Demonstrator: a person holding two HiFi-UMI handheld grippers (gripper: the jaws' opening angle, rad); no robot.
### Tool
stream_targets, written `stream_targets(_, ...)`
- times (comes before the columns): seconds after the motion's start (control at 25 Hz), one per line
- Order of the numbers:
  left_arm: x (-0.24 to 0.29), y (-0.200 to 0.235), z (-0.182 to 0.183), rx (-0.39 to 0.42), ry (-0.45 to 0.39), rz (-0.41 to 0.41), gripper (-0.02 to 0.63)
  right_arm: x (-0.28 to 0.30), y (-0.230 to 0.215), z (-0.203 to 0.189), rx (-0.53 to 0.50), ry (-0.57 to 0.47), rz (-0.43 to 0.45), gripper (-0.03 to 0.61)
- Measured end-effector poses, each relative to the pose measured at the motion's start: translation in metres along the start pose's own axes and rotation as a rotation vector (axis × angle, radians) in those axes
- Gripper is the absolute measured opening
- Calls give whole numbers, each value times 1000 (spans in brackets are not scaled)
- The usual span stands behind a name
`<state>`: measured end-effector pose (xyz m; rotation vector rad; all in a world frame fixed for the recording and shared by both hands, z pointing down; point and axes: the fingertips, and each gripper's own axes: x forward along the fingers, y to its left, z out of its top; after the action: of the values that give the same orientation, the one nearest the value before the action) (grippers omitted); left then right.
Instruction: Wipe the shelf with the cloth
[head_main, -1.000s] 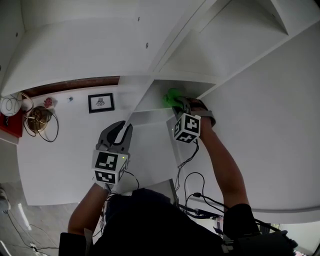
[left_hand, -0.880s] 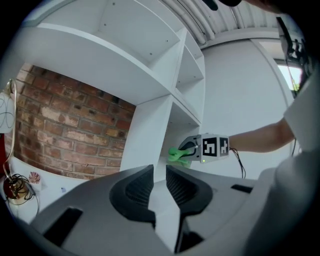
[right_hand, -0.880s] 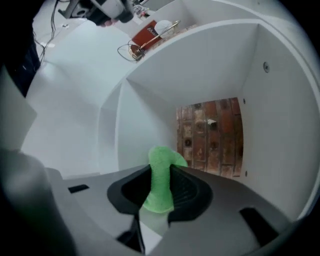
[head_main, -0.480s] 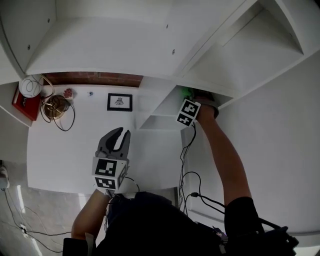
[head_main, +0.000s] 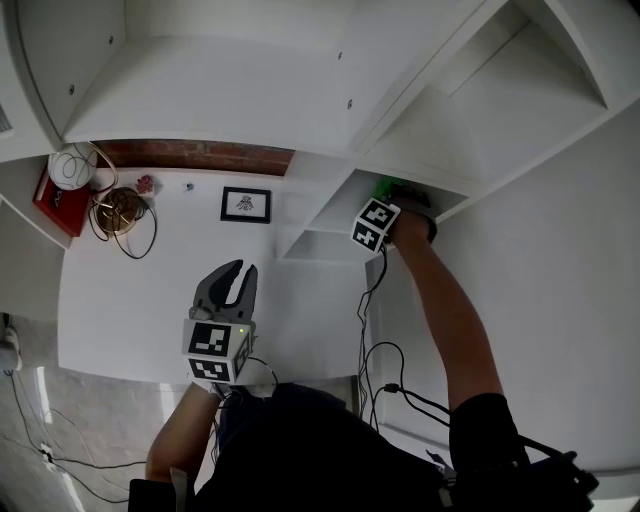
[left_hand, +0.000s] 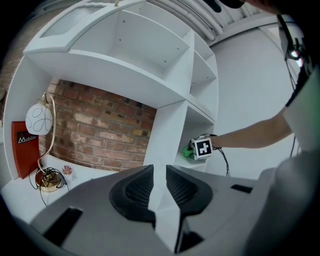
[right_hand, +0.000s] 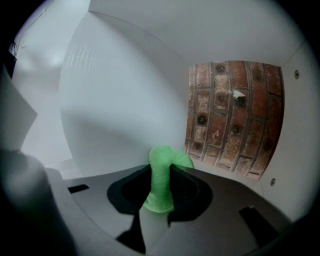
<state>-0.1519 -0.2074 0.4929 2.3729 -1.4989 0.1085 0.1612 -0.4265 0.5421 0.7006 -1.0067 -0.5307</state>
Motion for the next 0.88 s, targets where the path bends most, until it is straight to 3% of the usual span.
stream_targets(0.28, 18, -31, 5, 24, 5, -82, 77, -26, 30, -13, 1, -5, 47, 94)
stream_targets(0.88, 50, -106, -12, 80, 66, -264, 77, -72, 82, -47, 65, -86, 46, 95)
